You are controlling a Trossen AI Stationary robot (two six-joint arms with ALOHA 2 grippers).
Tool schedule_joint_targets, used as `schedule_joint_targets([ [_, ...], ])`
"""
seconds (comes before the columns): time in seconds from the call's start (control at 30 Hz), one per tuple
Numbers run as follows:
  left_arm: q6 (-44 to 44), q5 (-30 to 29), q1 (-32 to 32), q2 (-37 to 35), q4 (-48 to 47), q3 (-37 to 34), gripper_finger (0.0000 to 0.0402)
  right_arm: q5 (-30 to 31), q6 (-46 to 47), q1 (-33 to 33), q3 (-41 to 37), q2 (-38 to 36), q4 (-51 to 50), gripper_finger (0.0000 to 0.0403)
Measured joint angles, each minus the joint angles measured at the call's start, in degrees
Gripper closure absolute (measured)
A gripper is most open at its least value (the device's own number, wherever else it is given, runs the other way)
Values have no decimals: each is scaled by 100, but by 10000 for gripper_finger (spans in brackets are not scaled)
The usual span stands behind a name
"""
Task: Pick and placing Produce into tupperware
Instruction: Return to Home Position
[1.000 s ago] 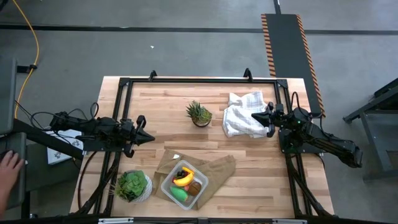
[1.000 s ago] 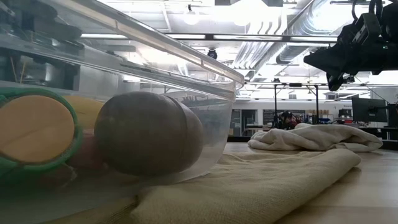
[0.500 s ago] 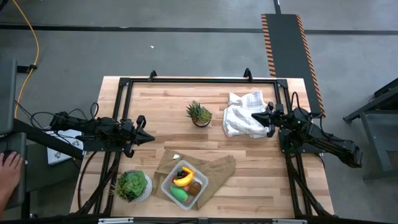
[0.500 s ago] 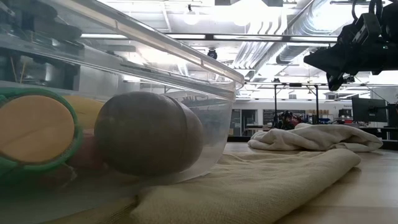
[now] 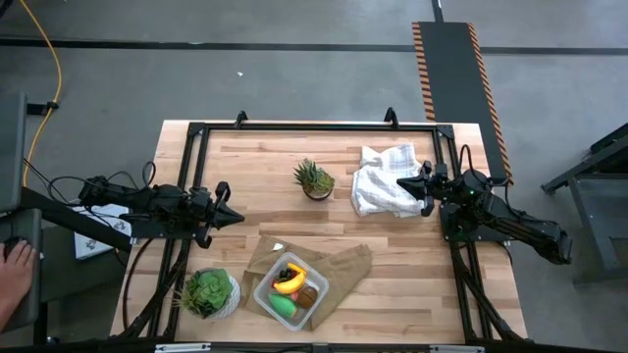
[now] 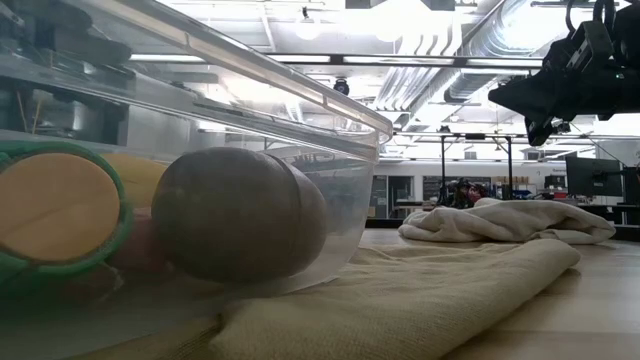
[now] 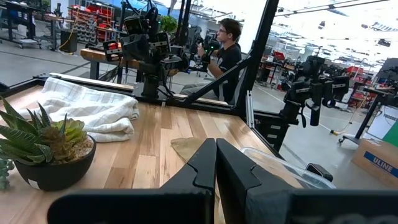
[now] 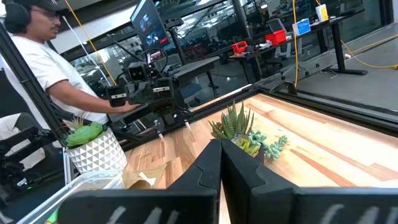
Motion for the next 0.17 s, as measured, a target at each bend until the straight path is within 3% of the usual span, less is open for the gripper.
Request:
schedule_joint_targets([
  [0.17, -1, 0, 0, 0, 0, 0, 401, 0, -1, 1, 0, 1, 0, 403],
])
